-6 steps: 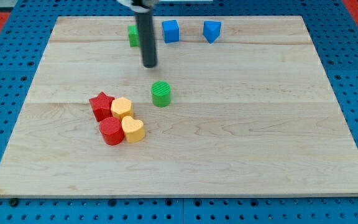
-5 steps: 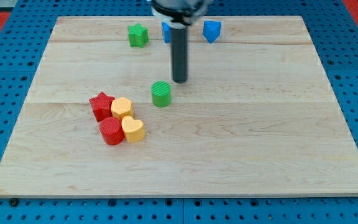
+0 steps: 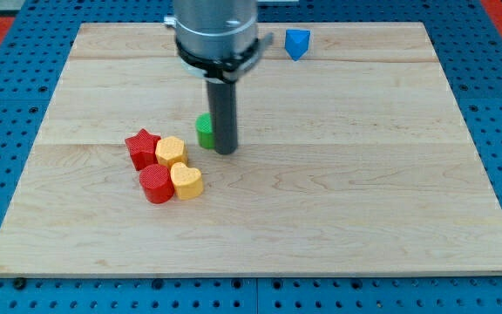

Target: Push the green circle towards the top left

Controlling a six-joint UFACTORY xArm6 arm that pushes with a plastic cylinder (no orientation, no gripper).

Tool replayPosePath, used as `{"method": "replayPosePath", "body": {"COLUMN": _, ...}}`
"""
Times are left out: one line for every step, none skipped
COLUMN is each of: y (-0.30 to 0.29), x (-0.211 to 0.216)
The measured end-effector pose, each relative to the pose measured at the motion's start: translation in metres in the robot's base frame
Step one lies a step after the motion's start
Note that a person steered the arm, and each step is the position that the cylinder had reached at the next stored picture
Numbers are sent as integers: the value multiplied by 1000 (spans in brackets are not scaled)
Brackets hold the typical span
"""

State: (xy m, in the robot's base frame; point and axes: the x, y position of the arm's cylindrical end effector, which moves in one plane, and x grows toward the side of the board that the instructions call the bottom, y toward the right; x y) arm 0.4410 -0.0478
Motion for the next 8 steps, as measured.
{"method": "replayPosePath", "body": {"y": -26, "x": -34}}
{"method": "replayPosePath", "body": {"y": -68, "x": -50}}
{"method": "replayPosePath", "body": {"y": -95, "x": -53}}
{"method": "replayPosePath", "body": {"y": -103, "x": -66}}
{"method": "replayPosePath", "body": {"y": -135, "x": -86}}
{"method": "replayPosePath", "body": {"y": -138, "x": -104}}
{"method": "replayPosePath", "body": {"y": -133, "x": -110}}
{"method": "replayPosePath", "body": {"y": -132, "x": -124}}
